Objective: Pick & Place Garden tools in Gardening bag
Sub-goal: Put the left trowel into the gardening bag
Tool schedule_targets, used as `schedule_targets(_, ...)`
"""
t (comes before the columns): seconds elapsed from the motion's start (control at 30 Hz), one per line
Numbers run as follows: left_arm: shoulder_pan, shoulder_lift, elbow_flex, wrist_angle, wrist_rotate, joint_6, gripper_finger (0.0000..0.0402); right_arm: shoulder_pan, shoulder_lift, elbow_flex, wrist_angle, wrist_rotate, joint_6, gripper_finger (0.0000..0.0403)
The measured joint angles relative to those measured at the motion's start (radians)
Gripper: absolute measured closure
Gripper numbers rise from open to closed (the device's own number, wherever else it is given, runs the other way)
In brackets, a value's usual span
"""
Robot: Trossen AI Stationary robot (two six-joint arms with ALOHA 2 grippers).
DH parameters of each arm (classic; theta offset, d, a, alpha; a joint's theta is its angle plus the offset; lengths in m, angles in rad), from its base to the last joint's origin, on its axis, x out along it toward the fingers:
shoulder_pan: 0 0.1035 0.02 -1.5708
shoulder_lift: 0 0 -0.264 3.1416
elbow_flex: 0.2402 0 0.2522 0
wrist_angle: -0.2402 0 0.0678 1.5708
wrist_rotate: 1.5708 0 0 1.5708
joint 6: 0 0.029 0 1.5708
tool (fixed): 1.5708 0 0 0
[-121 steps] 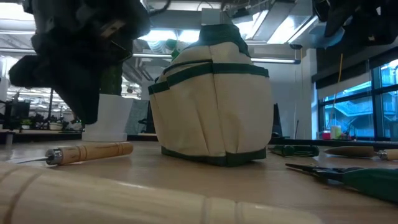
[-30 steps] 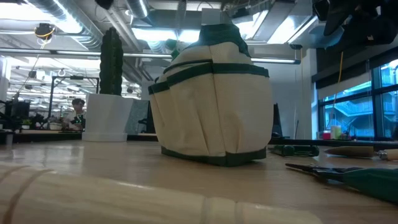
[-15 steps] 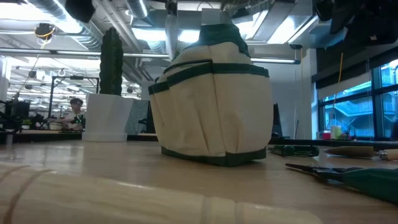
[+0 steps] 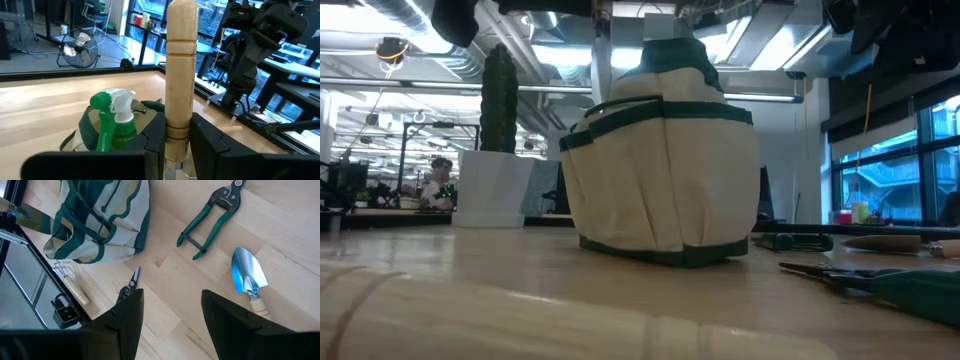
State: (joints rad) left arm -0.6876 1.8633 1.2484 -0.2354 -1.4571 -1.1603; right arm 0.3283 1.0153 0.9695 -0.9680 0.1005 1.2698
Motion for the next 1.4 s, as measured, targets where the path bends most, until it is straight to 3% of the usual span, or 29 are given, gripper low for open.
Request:
schedule_targets(0.3,0.045,0.012,0.0,0.0,0.021,0.044,0.0349,0.0,0.0,0.0,0.0,0.0,-0.002,0.0201)
schedule_targets(0.53,0.038,0.069,0.0,0.005,0.035,-0.054,0.0349,0.0,0.0,0.0,0.015,-0.002,-0.002,0.0201)
schedule_targets(0.67,0.025,0.071,0.0,0.037,0.017,-0.022,0.0349,0.0,0.0,0.0,0.113,-0.023,0.004,0.0201)
schedule_targets(0.87,0.029,0.066,0.0,0.139,0.034,0.139,0.0349,0.0,0.004,0.0,0.395,-0.002,-0.026,0.0201)
schedule_targets(1.03,0.029,0.066,0.0,0.13,0.046,0.147,0.0349,0.0,0.054,0.001,0.512,0.016,-0.071,0.02)
schedule_targets(1.23,0.043,0.066,0.0,0.129,0.062,0.16,0.0349,0.0,0.172,0.01,0.527,-0.005,-0.069,0.0199)
schedule_targets(1.4,0.073,0.066,0.0,0.128,0.081,0.191,0.0349,0.0,0.255,0.111,0.484,-0.023,-0.127,0.0182)
